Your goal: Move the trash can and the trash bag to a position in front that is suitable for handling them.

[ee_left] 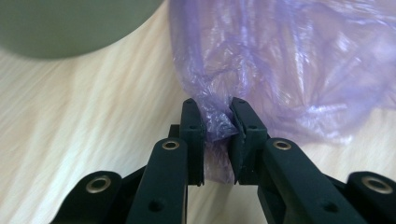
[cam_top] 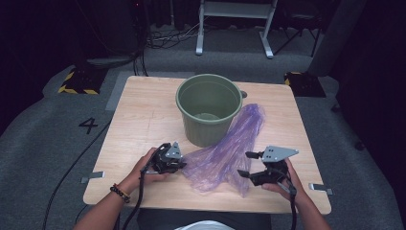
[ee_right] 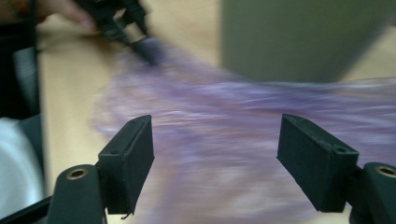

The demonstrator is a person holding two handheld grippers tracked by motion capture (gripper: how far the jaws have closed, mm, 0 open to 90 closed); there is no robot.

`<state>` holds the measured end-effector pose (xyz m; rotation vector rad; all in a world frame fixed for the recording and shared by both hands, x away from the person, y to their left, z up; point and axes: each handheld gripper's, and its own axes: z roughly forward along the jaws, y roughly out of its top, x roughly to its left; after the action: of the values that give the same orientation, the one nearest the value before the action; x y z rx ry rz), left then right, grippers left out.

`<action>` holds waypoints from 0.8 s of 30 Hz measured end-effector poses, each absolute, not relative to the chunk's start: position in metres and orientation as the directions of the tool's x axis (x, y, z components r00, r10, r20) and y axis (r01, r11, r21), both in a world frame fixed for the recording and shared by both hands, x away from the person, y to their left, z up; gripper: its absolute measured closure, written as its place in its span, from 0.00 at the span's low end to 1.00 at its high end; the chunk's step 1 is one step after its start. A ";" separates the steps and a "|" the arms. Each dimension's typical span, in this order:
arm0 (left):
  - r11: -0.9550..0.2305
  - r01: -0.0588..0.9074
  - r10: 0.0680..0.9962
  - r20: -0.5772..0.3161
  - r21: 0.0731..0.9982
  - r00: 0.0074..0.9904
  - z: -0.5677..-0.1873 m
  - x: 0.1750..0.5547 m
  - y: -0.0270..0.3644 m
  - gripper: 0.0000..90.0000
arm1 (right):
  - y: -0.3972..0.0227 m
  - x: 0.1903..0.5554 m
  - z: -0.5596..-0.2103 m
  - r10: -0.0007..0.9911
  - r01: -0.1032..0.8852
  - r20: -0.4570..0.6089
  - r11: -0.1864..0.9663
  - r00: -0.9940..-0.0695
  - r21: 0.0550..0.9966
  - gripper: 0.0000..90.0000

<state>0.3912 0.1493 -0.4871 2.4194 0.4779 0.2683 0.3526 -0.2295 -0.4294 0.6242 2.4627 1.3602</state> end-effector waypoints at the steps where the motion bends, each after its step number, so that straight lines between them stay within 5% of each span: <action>1: -0.719 0.271 0.403 0.066 0.640 0.913 -0.488 0.391 0.154 0.86 | -0.233 0.356 -0.427 0.504 0.246 -0.023 0.461 -0.863 0.853 0.30; 6: -0.699 0.295 0.420 0.041 0.652 0.906 -0.489 0.396 0.179 0.84 | -0.254 0.396 -0.427 0.662 0.295 -0.086 0.441 -0.745 0.848 0.24; 11: -0.668 0.318 0.451 0.027 0.672 0.892 -0.491 0.401 0.194 0.81 | -0.265 0.440 -0.441 0.754 0.412 -0.026 0.386 -0.656 0.825 0.18; 24: -0.621 0.322 0.452 -0.009 0.715 0.892 -0.497 0.402 0.203 0.76 | -0.261 0.494 -0.490 0.842 0.600 0.055 0.335 -0.537 0.726 0.22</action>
<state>0.4022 0.2032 -0.4971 2.2906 0.5515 0.2198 0.4939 -0.2606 -0.4905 1.2825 2.2746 1.0216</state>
